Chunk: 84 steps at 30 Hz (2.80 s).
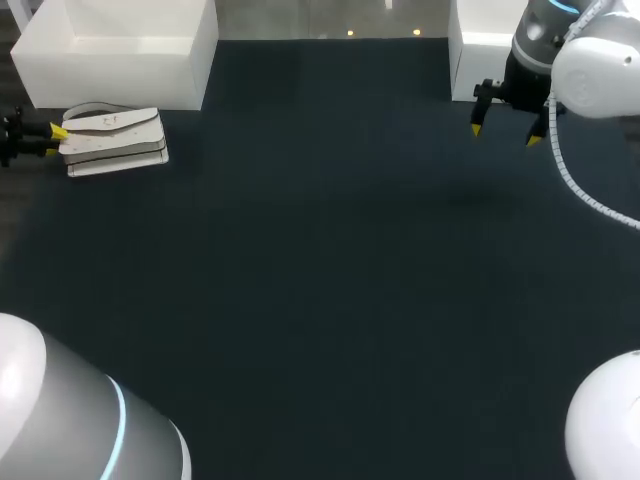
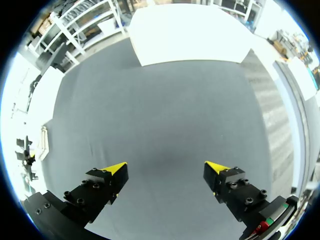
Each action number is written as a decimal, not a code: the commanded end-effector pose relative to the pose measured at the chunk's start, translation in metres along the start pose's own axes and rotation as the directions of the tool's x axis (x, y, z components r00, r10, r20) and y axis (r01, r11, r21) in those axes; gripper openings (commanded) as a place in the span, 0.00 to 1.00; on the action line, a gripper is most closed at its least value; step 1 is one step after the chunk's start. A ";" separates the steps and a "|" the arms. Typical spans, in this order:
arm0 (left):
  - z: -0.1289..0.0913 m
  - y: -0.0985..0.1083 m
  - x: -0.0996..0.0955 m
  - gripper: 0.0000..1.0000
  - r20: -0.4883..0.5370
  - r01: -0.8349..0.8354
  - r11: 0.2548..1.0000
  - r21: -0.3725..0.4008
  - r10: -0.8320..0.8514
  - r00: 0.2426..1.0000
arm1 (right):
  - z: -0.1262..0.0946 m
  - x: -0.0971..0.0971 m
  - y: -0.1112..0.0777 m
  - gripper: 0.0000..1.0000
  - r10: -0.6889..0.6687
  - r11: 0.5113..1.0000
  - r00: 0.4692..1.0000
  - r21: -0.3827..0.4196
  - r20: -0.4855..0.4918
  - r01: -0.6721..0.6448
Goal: Pick up the bag, open it, inspect its contents, close it, and place it on the opposite side
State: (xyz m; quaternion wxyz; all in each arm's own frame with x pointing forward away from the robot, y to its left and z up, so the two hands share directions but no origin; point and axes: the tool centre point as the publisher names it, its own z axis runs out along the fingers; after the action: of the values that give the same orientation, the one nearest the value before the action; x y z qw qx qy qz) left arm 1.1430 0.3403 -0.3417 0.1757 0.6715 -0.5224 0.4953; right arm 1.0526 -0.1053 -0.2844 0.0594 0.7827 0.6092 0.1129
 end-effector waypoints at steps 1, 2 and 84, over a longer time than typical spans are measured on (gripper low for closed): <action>-0.008 0.003 0.000 0.29 -0.082 -0.029 0.761 -0.648 -0.033 0.996 | 0.000 0.001 0.000 1.00 0.001 1.000 1.000 -0.001 0.004 -0.001; -0.009 0.005 0.000 0.30 -0.079 -0.026 0.761 -0.649 -0.033 0.996 | 0.000 0.001 0.000 1.00 0.001 1.000 1.000 -0.001 0.004 -0.001; -0.010 0.027 0.017 0.36 0.341 0.310 0.777 -0.548 -0.131 0.931 | 0.000 0.001 0.000 1.00 0.001 1.000 1.000 -0.001 0.004 -0.001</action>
State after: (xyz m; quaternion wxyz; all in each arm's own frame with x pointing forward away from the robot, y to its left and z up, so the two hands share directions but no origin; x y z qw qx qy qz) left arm 1.1072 0.3291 -0.3286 0.2178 0.7568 -0.5412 0.2949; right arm 1.0527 -0.1051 -0.2845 0.0596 0.7826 0.6092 0.1133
